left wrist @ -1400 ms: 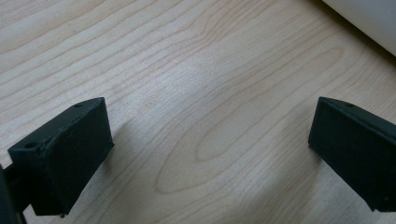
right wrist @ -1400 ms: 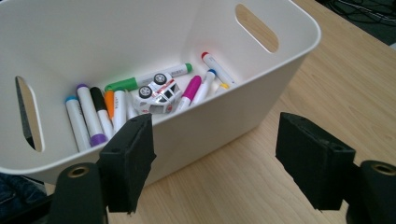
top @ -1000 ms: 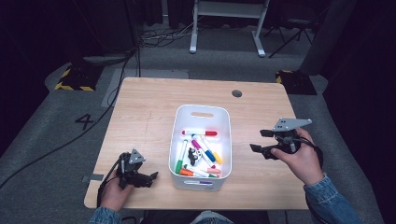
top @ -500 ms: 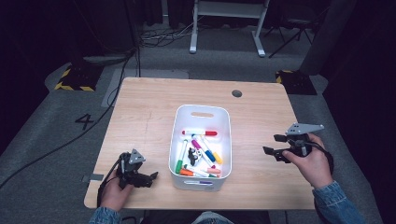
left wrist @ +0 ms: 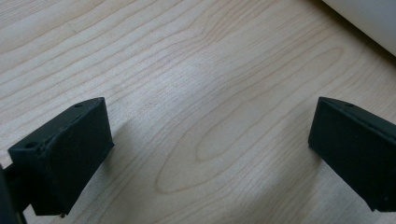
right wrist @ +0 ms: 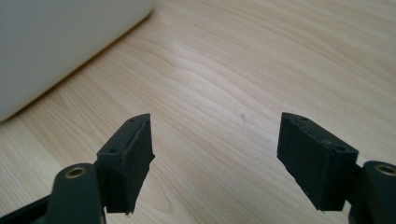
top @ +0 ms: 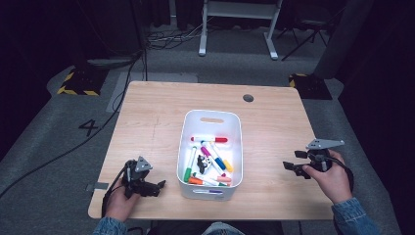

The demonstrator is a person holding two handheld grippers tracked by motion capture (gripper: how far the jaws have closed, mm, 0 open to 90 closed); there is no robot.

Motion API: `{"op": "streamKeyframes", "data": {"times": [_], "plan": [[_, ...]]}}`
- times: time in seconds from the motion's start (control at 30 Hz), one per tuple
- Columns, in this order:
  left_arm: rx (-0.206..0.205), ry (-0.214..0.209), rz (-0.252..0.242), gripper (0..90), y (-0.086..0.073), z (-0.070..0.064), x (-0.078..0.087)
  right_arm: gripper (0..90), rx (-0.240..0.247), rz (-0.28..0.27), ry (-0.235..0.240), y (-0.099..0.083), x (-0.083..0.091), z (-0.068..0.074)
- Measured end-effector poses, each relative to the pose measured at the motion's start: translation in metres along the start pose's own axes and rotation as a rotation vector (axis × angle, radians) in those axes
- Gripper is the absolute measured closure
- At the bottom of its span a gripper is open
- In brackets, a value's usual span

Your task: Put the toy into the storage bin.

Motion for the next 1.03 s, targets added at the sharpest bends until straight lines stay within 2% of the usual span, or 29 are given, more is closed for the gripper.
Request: {"op": "streamKeyframes", "data": {"times": [0.27, 0.43, 0.53, 0.6, 0.67, 0.7, 0.77, 0.97, 1.03], "plan": [[0.0, 0.0, 0.0, 0.0, 0.0, 0.0, 0.0, 26.6, -0.027, 0.044, 0.007, -0.031, -0.017, -0.008], [0.0, 0.001, 0.0, 0.0, 0.0, 0.0, 0.0, 25.8, -0.042, 0.067, -0.006, -0.048, -0.024, -0.012], [-0.001, 0.001, 0.0, 0.0, 0.0, 0.0, 0.0, 22.9, -0.035, 0.074, -0.032, -0.059, -0.027, -0.014], [0.001, -0.001, 0.0, 0.0, 0.0, 0.0, 0.0, 21.1, -0.029, 0.057, -0.04, -0.062, -0.028, -0.015], [0.0, 0.0, 0.0, 0.0, 0.0, 0.0, 0.0, 20.6, -0.009, 0.034, -0.071, -0.066, -0.028, -0.016], [0.0, 0.0, 0.0, 0.0, 0.0, 0.0, 0.0, 15.2, -0.006, 0.015, -0.1, -0.07, -0.029, -0.015], [0.001, 0.0, 0.0, 0.0, 0.0, 0.0, 0.0, 7.8, 0.002, -0.034, -0.116, -0.073, -0.034, -0.013], [0.0, -0.001, 0.002, 0.0, 0.0, 0.0, 0.0, 5.4, 0.015, -0.023, -0.109, -0.072, -0.035, -0.013], [0.001, 0.007, -0.001, 0.0, 0.0, 0.0, 0.0, 3.5, 0.005, -0.024, -0.109, -0.072, -0.037, -0.013]]}}
Point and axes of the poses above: each handheld gripper's, and its own axes: x roughly backward along the jaws, y roughly out of its top, z roughly to its left, the point moved 2 cm from there along -x, roughly forward along the jaws, and after that the axes turned 4 degrees about x, right-handed, at the moved point
